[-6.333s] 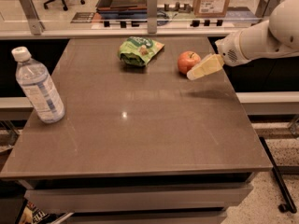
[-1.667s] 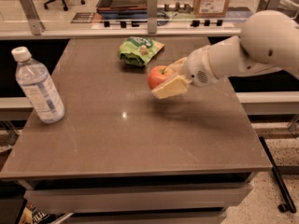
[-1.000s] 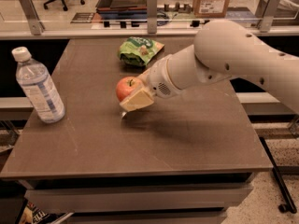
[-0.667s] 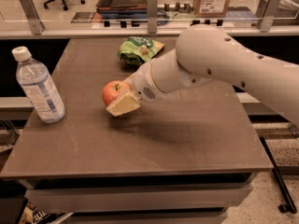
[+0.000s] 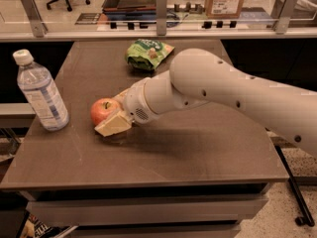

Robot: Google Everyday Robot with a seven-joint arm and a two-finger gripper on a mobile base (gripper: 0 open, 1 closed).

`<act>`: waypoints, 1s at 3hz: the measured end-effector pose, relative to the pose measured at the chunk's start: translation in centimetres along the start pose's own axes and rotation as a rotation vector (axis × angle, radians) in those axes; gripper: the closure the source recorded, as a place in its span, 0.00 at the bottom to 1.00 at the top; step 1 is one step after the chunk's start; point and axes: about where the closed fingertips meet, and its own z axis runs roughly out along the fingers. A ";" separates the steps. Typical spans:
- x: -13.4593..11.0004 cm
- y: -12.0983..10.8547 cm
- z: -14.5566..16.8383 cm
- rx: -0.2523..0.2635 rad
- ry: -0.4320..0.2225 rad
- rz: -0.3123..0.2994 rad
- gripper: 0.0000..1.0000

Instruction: Move apple near blue plastic bottle

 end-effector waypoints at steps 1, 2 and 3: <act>-0.2 0.2 0.1 -0.002 -0.001 -0.007 0.83; -0.4 0.4 0.1 -0.004 -0.001 -0.011 0.59; -0.6 0.5 0.1 -0.004 0.000 -0.015 0.36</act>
Offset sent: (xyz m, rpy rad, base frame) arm -0.0015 0.0026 0.0009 0.0007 -0.0037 0.0066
